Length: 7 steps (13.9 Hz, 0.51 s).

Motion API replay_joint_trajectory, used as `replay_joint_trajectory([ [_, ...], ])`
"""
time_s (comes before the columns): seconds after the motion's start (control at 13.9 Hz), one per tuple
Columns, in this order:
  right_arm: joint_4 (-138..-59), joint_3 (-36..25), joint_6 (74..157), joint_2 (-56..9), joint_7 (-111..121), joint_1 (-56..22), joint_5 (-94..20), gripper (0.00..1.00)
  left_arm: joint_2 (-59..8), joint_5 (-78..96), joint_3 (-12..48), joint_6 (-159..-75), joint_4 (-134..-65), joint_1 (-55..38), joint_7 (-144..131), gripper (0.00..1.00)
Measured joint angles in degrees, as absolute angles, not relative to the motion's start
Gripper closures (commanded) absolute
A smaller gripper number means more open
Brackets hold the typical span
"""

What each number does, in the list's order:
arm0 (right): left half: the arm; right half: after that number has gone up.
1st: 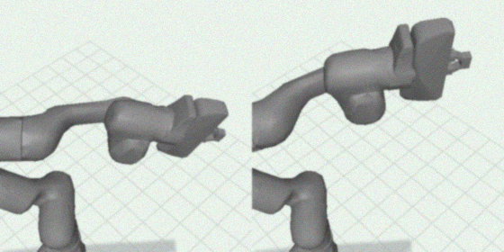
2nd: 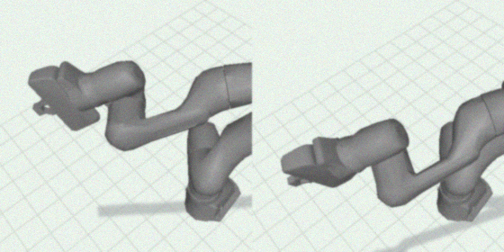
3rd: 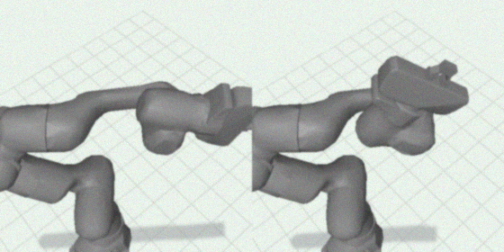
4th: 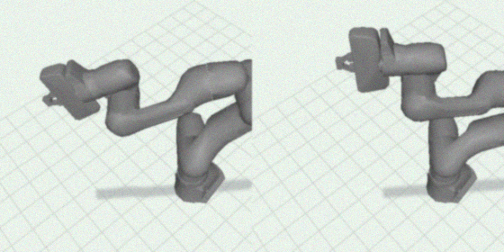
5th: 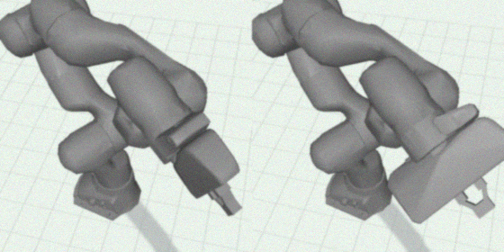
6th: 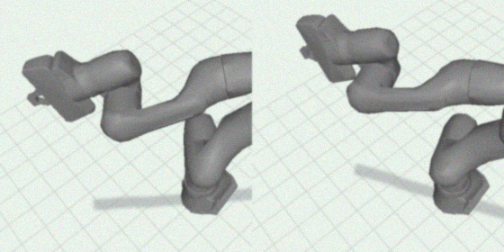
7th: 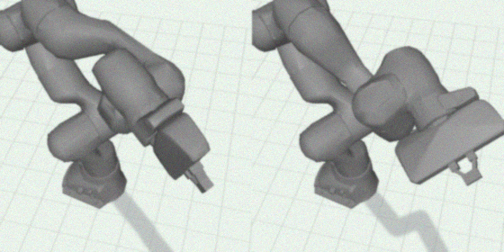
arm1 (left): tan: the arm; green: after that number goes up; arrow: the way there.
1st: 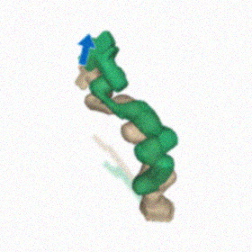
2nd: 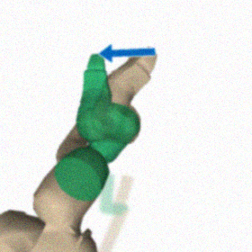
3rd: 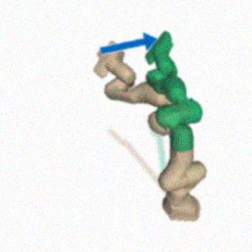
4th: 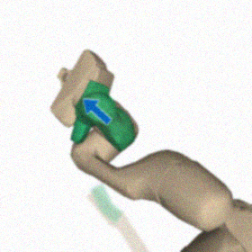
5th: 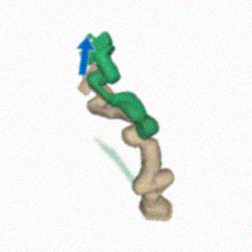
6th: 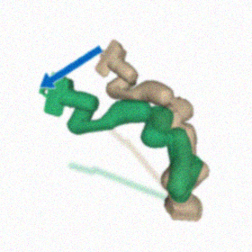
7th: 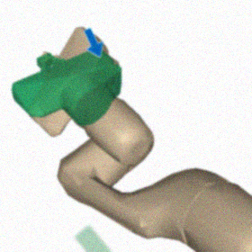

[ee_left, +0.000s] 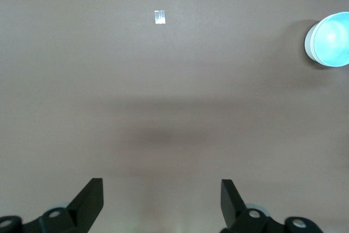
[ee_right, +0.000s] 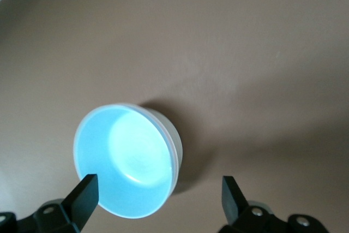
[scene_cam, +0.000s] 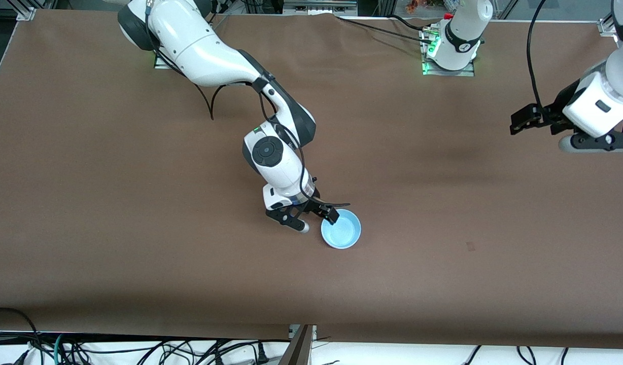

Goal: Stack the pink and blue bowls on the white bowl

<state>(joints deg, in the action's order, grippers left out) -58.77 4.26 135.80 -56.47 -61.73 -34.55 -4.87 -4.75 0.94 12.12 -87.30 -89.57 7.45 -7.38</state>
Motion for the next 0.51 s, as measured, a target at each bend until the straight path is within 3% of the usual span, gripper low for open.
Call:
replay_joint_trajectory([
  [0.22, -57.59, 3.34, 126.29, -50.31, -57.54, -29.48, -4.88, 0.0, -5.96, 0.94, 12.07, -87.83, -88.65, 7.46, -7.37, 0.11],
  [0.51, -57.82, 3.26, 106.62, -41.43, -42.11, -20.17, -5.61, 0.0, -6.67, 0.94, 12.03, -87.83, -88.22, 7.46, -7.37, 0.02],
])
